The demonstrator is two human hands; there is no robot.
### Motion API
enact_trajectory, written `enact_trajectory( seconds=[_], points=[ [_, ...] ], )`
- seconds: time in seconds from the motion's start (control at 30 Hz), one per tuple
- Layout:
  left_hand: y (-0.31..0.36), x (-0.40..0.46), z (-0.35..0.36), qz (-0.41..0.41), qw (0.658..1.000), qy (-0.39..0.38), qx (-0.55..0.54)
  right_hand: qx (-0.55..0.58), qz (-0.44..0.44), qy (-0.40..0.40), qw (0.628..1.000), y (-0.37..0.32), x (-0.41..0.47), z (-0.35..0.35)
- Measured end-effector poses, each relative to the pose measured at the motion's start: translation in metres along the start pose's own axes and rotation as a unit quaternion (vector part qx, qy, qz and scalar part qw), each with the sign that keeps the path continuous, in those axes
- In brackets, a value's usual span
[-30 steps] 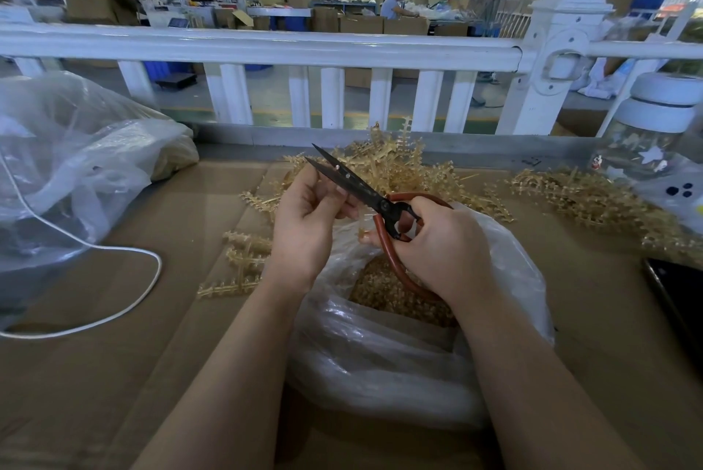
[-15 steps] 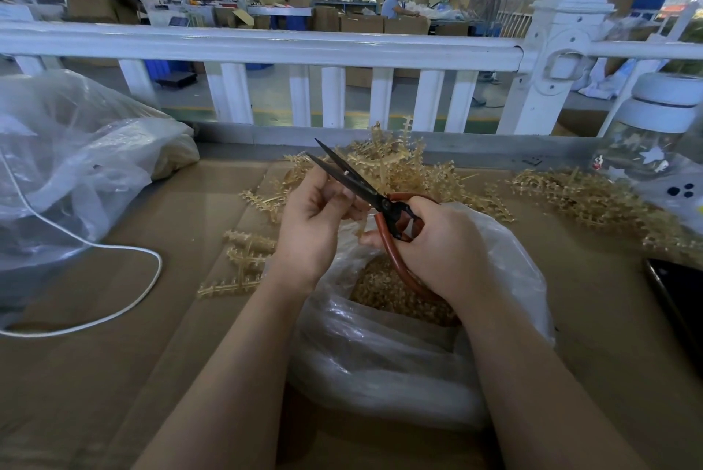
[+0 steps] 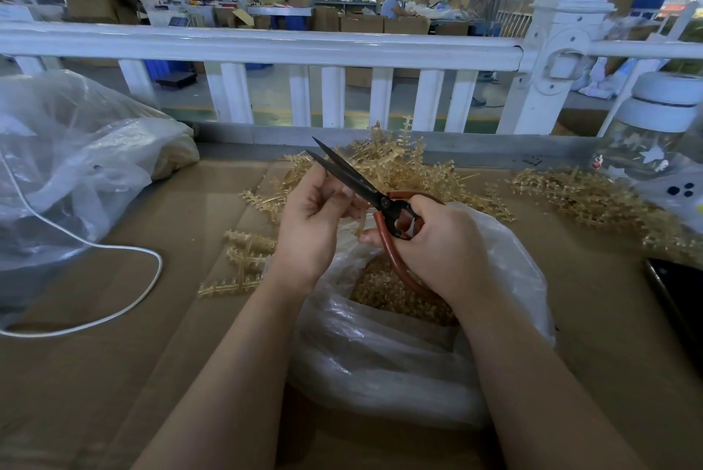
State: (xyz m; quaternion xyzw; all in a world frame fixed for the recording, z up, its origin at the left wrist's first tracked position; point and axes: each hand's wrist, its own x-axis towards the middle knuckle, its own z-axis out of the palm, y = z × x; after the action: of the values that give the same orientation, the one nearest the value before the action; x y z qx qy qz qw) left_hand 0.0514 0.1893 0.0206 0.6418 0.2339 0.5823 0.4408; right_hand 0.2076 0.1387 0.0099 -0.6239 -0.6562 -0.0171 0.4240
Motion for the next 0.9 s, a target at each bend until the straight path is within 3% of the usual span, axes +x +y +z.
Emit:
enact_trajectory(
  seconds=[0.2,0.4,0.57,0.9],
  points=[
    [-0.003,0.002,-0.003,-0.054,0.998,0.029,-0.034,0.018,0.014,-0.001,1.0,0.002,0.0,0.003],
    [-0.002,0.006,-0.008,-0.126,0.974,0.057,-0.181,0.134,0.086,0.027,0.987,0.002,0.004,0.002],
    [-0.001,0.004,-0.006,-0.135,0.975,0.044,-0.17,0.241,0.155,0.028,0.958,0.004,0.008,0.001],
    [-0.005,0.003,-0.005,-0.106,0.99,0.003,-0.096,0.388,0.203,0.028,0.898,-0.005,0.007,-0.011]
  ],
)
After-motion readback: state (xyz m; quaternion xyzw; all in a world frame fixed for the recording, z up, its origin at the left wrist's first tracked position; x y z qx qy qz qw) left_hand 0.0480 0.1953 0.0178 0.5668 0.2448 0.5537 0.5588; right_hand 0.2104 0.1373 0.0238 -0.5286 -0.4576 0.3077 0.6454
